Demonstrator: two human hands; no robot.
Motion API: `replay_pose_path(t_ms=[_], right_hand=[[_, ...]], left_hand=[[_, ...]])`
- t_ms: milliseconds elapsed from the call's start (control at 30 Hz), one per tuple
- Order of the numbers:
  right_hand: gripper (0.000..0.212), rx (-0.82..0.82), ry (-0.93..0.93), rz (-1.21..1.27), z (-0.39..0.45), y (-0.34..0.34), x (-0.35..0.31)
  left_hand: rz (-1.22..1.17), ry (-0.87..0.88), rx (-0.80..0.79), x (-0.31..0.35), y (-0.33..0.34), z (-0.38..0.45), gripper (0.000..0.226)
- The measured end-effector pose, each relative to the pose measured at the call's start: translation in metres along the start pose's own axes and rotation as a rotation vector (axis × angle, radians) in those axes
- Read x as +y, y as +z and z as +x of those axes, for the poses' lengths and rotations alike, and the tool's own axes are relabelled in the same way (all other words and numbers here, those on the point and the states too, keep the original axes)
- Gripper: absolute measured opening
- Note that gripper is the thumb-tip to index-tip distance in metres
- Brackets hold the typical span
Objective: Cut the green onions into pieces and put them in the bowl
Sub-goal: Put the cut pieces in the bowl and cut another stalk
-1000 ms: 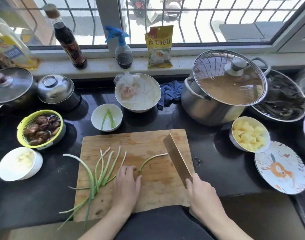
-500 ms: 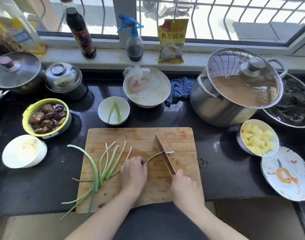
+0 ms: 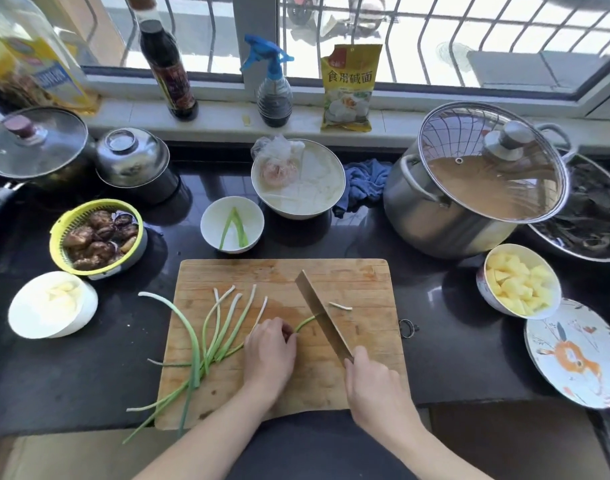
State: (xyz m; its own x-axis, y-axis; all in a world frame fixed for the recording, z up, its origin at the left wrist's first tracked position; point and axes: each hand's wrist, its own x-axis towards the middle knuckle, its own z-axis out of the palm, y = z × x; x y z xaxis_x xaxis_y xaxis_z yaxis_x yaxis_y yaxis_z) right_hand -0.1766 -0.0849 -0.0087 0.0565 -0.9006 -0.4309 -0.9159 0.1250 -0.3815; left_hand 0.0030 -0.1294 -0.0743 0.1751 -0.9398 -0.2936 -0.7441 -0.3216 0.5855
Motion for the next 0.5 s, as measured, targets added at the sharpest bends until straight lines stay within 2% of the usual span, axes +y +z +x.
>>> replay_pose_path(t_ms=[133,333,400,500], right_hand=[[0.012,-0.077,-0.005,-0.06,0.015,0.017,-0.01],[0.017,-0.033,0.002,0.025,0.043,0.007,-0.032],[0.021,-0.043,0.018,0.092,0.039,-0.002,-0.024],[0.02,0.037,0.096,0.183,0.02,-0.018,0.005]], left_hand=[[0.065,0.003,0.011,0.001,0.002,0.004,0.008],[0.149,0.023,-0.038,0.005,-0.001,0.006,0.011],[0.132,0.028,-0.044,0.003,-0.004,0.005,0.015],[0.026,0.071,-0.028,0.01,-0.007,0.012,0.013]])
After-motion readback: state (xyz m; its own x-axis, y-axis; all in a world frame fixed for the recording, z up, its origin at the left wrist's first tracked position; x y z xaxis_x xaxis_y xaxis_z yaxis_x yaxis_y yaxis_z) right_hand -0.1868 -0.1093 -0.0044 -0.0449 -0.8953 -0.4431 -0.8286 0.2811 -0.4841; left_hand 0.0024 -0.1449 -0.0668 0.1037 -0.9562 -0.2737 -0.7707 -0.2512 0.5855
